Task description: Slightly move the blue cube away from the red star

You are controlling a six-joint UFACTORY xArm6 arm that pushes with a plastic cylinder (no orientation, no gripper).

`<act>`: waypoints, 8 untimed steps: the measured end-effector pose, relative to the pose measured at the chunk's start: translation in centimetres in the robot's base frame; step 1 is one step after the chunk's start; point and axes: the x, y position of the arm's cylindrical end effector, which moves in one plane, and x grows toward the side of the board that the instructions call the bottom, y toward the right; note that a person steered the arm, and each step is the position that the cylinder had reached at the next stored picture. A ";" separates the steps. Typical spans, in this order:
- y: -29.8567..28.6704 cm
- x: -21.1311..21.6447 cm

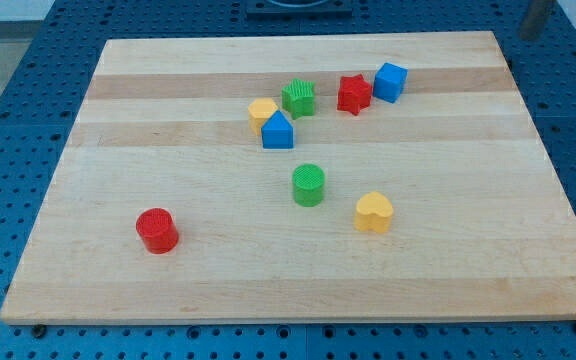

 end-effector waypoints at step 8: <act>-18.2 14.4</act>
